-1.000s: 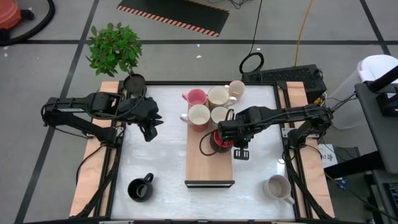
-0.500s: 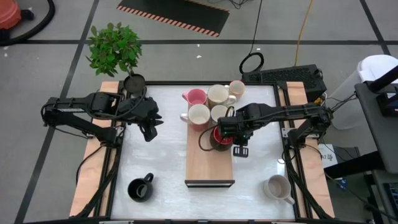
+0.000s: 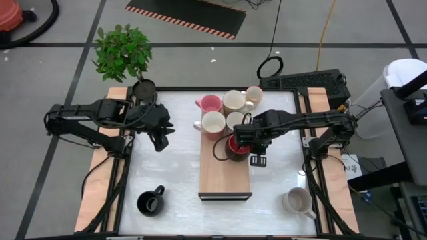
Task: Place coffee mugs
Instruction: Put the black-orange mug on the shelf
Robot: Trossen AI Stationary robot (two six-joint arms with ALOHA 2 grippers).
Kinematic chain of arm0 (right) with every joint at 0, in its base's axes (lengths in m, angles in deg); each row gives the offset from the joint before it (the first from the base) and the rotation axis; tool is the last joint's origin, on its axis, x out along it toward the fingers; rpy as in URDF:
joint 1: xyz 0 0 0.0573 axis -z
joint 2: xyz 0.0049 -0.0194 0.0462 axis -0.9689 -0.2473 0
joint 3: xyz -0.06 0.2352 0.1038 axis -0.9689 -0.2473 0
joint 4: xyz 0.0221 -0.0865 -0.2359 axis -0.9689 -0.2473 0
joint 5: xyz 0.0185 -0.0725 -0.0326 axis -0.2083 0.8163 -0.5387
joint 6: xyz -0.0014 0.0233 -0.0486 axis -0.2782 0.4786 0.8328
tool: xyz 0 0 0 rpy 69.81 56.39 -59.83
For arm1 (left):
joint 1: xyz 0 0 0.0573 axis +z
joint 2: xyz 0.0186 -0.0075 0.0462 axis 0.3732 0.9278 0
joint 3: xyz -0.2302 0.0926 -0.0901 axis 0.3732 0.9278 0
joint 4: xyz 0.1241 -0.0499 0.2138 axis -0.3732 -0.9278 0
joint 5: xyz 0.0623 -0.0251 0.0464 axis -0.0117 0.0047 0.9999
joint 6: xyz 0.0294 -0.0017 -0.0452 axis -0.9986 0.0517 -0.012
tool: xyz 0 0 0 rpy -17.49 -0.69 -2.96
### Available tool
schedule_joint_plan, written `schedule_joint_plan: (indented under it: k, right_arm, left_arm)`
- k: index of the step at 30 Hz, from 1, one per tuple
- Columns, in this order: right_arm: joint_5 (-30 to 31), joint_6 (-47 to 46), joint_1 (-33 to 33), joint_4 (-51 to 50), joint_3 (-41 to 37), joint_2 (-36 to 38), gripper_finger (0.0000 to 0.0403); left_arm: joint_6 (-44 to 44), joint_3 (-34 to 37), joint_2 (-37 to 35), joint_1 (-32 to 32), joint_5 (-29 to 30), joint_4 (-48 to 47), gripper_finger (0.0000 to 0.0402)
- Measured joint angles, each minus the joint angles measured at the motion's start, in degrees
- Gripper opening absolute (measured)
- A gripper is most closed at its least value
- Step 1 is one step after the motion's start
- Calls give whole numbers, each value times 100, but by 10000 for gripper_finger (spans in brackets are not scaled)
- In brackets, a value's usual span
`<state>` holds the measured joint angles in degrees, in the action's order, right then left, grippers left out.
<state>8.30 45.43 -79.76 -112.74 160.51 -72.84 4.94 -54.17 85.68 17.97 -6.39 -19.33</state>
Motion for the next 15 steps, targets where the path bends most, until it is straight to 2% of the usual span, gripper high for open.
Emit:
schedule_joint_plan:
  k: [6, 15]
  right_arm:
    - [155, -23, 2, -13, -9, -15, 93]
    - [56, -25, -19, -74, -9, 27, 136]
  left_arm:
    - [4, 0, 0, 0, 2, 0, 108]
    - [110, 0, 2, 0, 2, 0, 108]
